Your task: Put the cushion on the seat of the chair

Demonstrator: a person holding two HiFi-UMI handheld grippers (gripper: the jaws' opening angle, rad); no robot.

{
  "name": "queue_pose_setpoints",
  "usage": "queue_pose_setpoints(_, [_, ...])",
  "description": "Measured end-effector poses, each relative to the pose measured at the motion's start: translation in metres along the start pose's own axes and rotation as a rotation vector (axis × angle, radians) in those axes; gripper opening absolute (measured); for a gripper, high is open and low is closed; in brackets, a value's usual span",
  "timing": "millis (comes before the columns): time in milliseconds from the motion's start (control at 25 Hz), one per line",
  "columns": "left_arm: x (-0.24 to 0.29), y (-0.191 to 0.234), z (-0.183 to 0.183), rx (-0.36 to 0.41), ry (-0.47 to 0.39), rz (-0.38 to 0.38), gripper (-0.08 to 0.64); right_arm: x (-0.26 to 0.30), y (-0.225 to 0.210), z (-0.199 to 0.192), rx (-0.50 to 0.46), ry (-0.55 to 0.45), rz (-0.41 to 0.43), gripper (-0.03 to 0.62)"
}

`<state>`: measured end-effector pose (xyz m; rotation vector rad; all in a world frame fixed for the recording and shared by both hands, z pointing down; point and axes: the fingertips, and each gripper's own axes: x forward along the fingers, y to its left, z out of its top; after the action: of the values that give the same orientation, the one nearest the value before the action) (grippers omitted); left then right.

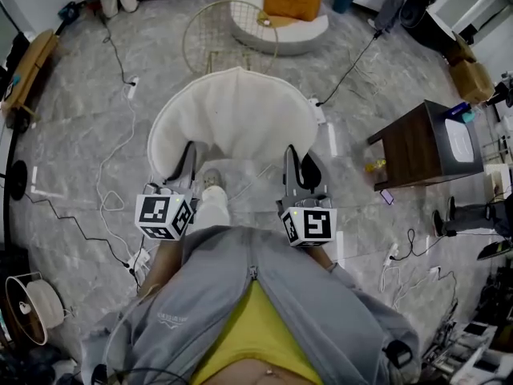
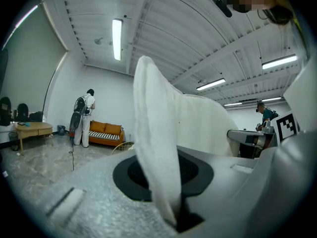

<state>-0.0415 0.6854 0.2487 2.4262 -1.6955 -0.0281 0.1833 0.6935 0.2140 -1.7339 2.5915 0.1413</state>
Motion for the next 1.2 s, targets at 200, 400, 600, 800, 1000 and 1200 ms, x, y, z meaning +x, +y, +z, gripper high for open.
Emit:
queue_pose_setpoints(200, [0.073, 0.051, 0.006, -0.013, -0.003, -0.012, 0.069, 0.085, -0.011, -0.012, -0.01, 0.007, -0.004, 0.063])
queue_pose_setpoints(400, [0.157, 0.134, 0.023, -0.027, -0.01, -0.008, 0.069, 0.207, -0.007, -0.019, -0.026, 0.011, 0.004, 0.063])
queue_pose_setpoints(600, [0.233, 0.2, 0.037, -0.027, 0.018, -0.032, 0.069, 0.306, -0.01, -0.032, -0.019, 0.041, -0.016, 0.065])
queue_pose_setpoints(800, [0.304, 0.25, 0.048, -0.02, 0.024, -0.065, 0.069, 0.384, -0.016, -0.042, -0.007, 0.041, -0.056, 0.066])
queue_pose_setpoints(1000, [0.367, 0.27, 0.055, -0.017, 0.032, -0.11, 0.069, 0.433, -0.039, -0.048, 0.0, 0.045, -0.105, 0.067])
queue_pose_setpoints(1200, [0.411, 0.271, 0.06, -0.022, 0.034, -0.133, 0.069, 0.464, -0.066, -0.05, -0.001, 0.049, -0.128, 0.067])
